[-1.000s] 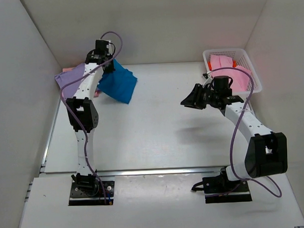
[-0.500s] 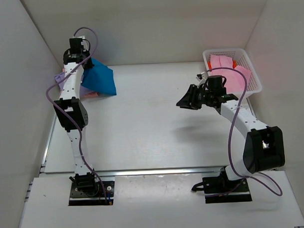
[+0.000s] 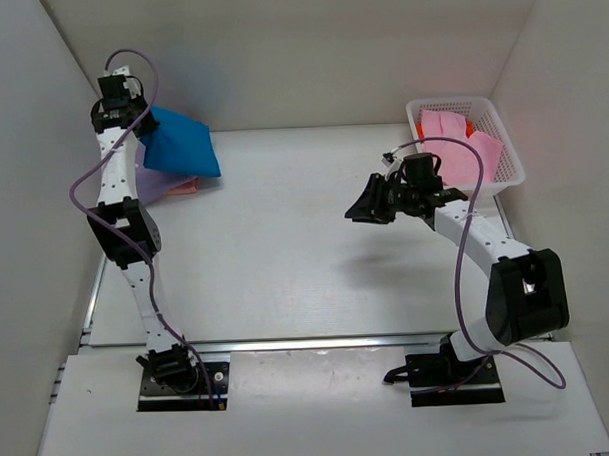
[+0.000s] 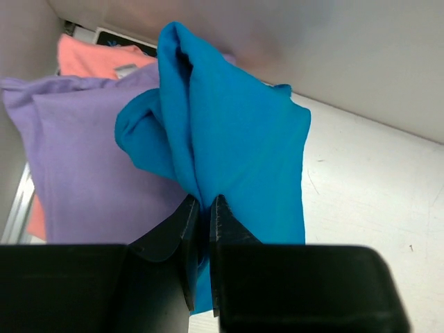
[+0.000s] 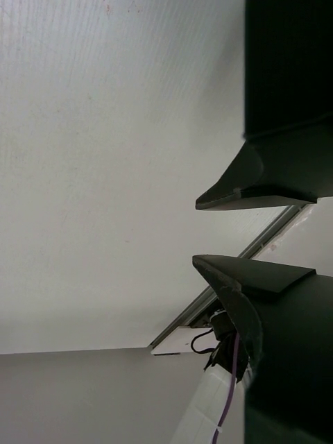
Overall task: Fold and stack the t-shirts
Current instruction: Put the neatly folded tshirt into the corner of the board with the left arm
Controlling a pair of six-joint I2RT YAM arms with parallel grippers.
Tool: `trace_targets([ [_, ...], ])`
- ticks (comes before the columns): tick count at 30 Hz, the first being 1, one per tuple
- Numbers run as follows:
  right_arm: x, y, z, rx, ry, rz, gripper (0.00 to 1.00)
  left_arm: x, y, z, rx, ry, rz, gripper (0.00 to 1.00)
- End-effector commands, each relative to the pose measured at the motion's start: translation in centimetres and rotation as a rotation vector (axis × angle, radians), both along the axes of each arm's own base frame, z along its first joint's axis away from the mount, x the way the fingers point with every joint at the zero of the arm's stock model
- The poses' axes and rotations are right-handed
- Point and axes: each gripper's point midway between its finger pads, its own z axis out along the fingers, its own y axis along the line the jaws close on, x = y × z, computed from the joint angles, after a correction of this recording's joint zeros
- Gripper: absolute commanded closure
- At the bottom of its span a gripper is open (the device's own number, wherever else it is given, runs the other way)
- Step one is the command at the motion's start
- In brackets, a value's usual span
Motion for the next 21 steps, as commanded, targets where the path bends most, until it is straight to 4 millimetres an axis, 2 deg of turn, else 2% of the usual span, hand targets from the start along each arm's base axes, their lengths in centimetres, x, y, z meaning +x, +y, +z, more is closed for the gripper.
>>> trace_targets([
  [1,0.6,0.9,0.8,0.011,-0.011,0.006,0.71,-1.6,1.1,11.6,0.018,-0.244,0.010,1.00],
  [4,0.4,1.5,0.4,0.016,0.010,0.027,0.71,-1.8,2.8,10.9,0.018,-0.229,0.040,1.00],
  [8,0.6,1.8,1.2,0.016,-0.003,0.027,0.71,-1.9,3.6,9.4,0.005,-0.199,0.049,1.00],
  [10,0.8,1.8,1.1,0.014,-0.008,0.029,0.71,-2.1,5.0,8.8,0.012,-0.184,0.084,1.00],
  [14,0.8,1.9,0.8,0.011,0.000,0.031,0.71,-2.2,6.3,7.5,0.002,-0.163,0.115,1.00],
  [15,0.8,2.0,0.5,0.006,0.007,0.031,0.71,-2.1,6.7,6.4,-0.006,-0.145,0.124,1.00],
  [17,0.8,1.9,0.8,0.005,0.005,0.032,0.71,-2.0,7.6,5.2,-0.012,-0.127,0.143,1.00],
  [18,0.8,1.9,0.8,0.005,0.004,0.030,0.71,-2.1,7.9,5.4,-0.010,-0.131,0.152,1.00],
  [19,0.8,1.9,0.6,0.003,0.008,0.033,0.71,-1.9,8.5,4.0,-0.017,-0.108,0.160,1.00],
  [21,0.7,1.9,0.8,-0.001,0.007,0.034,0.71,-2.0,9.5,3.2,-0.019,-0.096,0.182,1.00],
])
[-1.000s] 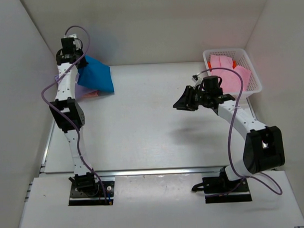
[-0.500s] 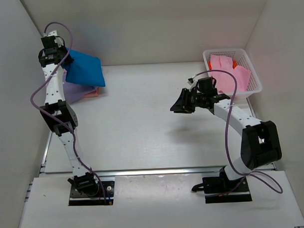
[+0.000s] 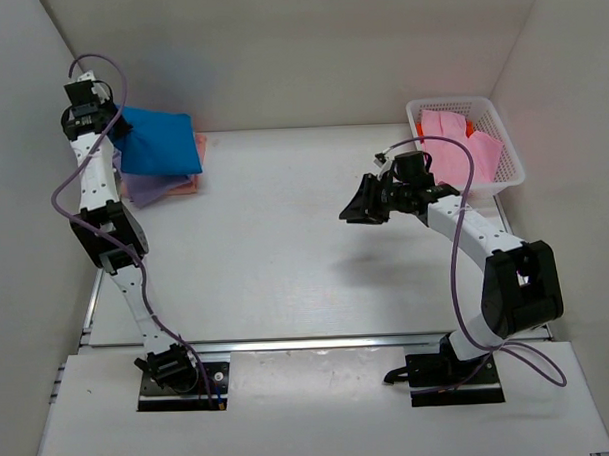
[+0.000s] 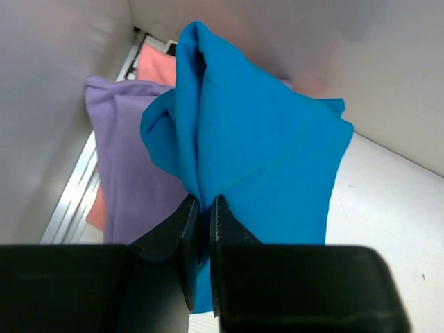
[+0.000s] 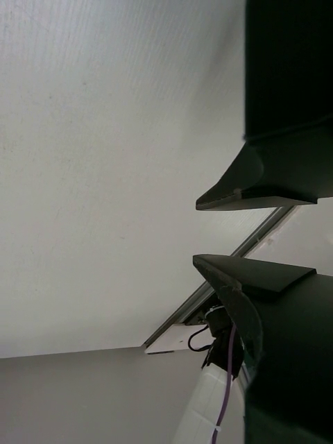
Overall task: Fold and stack the t-shirts
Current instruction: Put the neatly folded tshirt into the corner of the board with the left arm
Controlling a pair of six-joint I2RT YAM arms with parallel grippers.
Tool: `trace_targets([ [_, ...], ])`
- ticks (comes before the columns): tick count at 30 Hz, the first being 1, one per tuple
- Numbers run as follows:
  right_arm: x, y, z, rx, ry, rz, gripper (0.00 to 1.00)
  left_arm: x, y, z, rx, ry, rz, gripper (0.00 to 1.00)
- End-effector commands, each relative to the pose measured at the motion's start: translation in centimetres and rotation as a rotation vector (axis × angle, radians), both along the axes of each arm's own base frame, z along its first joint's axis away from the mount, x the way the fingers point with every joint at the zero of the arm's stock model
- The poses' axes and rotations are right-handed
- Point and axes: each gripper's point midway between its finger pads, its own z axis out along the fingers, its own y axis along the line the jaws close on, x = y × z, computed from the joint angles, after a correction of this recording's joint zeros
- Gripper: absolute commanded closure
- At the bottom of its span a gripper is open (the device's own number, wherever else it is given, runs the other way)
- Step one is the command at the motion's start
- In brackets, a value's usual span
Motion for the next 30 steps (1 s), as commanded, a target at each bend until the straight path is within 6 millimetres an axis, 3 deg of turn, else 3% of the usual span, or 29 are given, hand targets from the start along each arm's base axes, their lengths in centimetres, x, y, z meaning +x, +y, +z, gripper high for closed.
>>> trace_targets([
  [1,0.7,0.4,1.3,0.005,-0.040,0.014,0.71,0.0,3.2,1.6,0.025,-0.059,0.080,1.00],
  [3,0.7,0.6,1.2,0.004,-0.034,0.018,0.71,0.0,4.1,0.5,0.018,-0.042,0.096,1.00],
  [4,0.5,0.4,1.1,-0.001,-0.031,0.016,0.71,0.1,4.3,0.8,0.018,-0.056,0.103,0.89],
  [5,0.7,0.4,1.1,-0.001,-0.035,0.017,0.71,-0.1,4.8,0.9,0.014,-0.057,0.113,0.16],
  [6,0.7,0.3,1.0,-0.001,-0.027,0.010,0.71,0.2,4.2,0.5,0.004,-0.057,0.094,0.01],
  [7,0.7,0.5,1.1,-0.010,-0.040,0.017,0.71,0.3,4.1,0.9,-0.007,-0.068,0.096,0.01],
  [10,0.5,0.6,0.8,-0.050,-0.043,0.019,0.69,0.7,1.3,3.2,-0.031,-0.113,0.041,0.01],
  [13,0.5,-0.5,0.1,-0.121,-0.051,-0.006,0.67,0.3,-2.8,6.4,-0.017,-0.164,-0.046,0.01],
  [16,0.4,-2.6,-0.3,-0.171,-0.062,-0.052,0.66,-1.5,-8.8,7.9,-0.105,-0.188,-0.184,0.01],
  [18,-0.3,-3.9,-0.4,-0.185,-0.054,-0.082,0.65,-4.2,-12.5,7.0,-0.209,-0.154,-0.235,0.01],
  [19,-0.7,-4.7,-0.7,-0.210,-0.059,-0.100,0.64,-5.4,-15.0,8.3,-0.227,-0.169,-0.275,0.01],
  [20,-0.8,-5.4,-0.6,-0.226,-0.069,-0.117,0.64,-6.6,-16.5,5.7,-0.277,-0.106,-0.278,0.01],
  [22,-1.8,-6.4,-1.3,-0.247,-0.055,-0.133,0.64,-11.1,-22.5,3.0,-0.352,-0.028,-0.433,0.02],
  [23,-2.4,-6.7,-1.1,-0.251,-0.067,-0.133,0.64,-12.1,-23.8,2.8,-0.356,-0.038,-0.471,0.01],
  [25,-4.0,-7.1,-2.4,-0.255,-0.040,-0.131,0.64,-17.8,-28.1,-0.5,-0.357,0.031,-0.552,0.02],
  [26,-4.2,-7.5,-1.3,-0.246,-0.079,-0.151,0.64,-18.9,-28.5,-1.1,-0.343,0.032,-0.560,0.01],
  [28,-5.8,-7.9,-2.1,-0.243,-0.064,-0.161,0.64,-23.6,-30.9,-3.5,-0.300,0.081,-0.606,0.01],
  [29,-6.4,-7.9,-1.8,-0.240,-0.079,-0.155,0.64,-25.4,-31.8,-3.8,-0.276,0.098,-0.627,0.01],
  [30,-6.7,-8.5,-2.1,-0.250,-0.072,-0.171,0.64,-26.9,-31.7,-5.4,-0.264,0.144,-0.629,0.01],
])
